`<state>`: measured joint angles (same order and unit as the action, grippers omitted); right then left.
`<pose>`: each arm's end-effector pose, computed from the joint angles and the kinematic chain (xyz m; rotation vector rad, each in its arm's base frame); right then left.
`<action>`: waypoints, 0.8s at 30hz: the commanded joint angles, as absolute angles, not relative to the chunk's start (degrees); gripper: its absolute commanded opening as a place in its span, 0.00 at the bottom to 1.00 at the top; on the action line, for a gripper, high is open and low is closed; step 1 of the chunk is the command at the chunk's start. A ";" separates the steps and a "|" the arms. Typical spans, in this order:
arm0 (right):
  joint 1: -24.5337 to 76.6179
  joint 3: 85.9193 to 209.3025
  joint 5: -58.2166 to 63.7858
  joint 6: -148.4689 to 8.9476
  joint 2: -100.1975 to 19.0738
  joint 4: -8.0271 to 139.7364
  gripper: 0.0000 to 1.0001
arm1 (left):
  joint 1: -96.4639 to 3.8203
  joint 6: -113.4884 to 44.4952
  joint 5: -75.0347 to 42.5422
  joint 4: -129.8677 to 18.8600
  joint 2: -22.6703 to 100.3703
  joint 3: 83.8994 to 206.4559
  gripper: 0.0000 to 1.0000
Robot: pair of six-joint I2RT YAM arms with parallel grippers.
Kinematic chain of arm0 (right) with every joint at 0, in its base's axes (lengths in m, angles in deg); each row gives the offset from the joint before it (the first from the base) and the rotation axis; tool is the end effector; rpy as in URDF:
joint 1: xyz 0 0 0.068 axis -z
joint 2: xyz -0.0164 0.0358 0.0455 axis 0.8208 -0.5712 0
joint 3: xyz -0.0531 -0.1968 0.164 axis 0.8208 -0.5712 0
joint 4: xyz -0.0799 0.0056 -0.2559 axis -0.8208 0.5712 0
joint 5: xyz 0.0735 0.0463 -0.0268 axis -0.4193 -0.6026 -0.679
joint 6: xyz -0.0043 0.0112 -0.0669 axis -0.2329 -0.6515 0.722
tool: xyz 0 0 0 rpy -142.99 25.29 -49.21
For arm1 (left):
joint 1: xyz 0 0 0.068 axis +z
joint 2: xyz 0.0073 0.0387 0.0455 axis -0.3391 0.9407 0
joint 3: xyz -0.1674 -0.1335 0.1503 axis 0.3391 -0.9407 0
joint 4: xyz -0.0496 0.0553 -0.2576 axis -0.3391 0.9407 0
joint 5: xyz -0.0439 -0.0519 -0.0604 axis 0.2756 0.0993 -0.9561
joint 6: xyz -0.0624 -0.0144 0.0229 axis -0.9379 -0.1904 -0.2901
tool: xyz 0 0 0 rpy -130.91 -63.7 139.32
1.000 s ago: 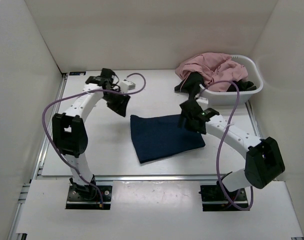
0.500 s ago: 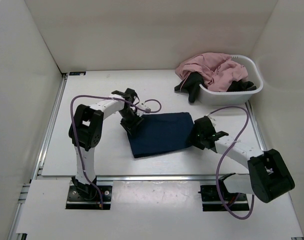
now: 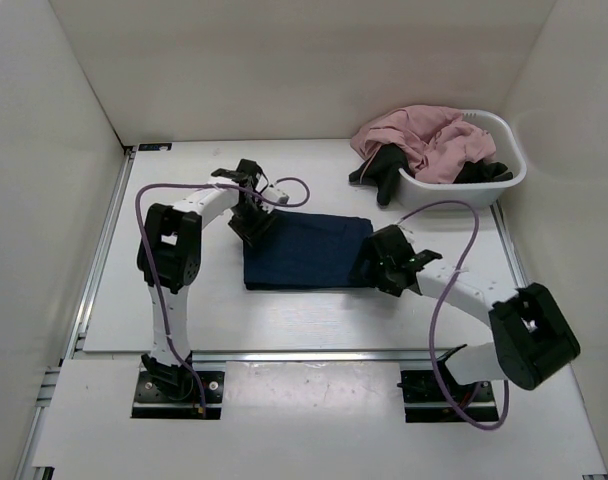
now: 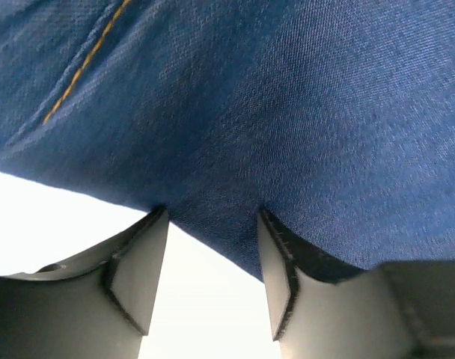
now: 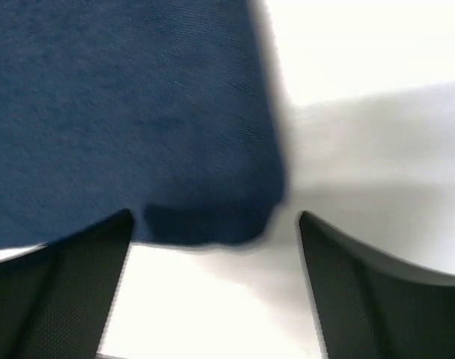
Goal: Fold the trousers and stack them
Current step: Fold the trousers
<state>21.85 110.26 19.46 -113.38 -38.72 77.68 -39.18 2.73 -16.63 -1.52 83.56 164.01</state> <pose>0.2378 0.1461 0.1389 0.4426 2.4954 0.4107 0.3898 -0.1456 0.1351 1.1527 2.7364 -0.2113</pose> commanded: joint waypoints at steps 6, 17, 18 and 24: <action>24.21 129.87 35.98 -107.87 -21.89 118.49 0.99 | -36.53 2.40 -22.92 3.37 65.50 176.53 1.00; 29.77 159.40 54.46 -102.68 -23.28 146.55 0.99 | -17.90 -5.85 -1.14 1.09 42.31 160.52 1.00; 29.77 160.82 55.33 -102.15 -24.51 147.60 0.99 | -16.76 -7.35 0.26 1.09 41.15 157.33 1.00; 29.77 168.48 56.23 -99.25 -28.04 148.76 0.99 | -10.95 -14.65 9.86 -0.05 32.98 138.94 1.00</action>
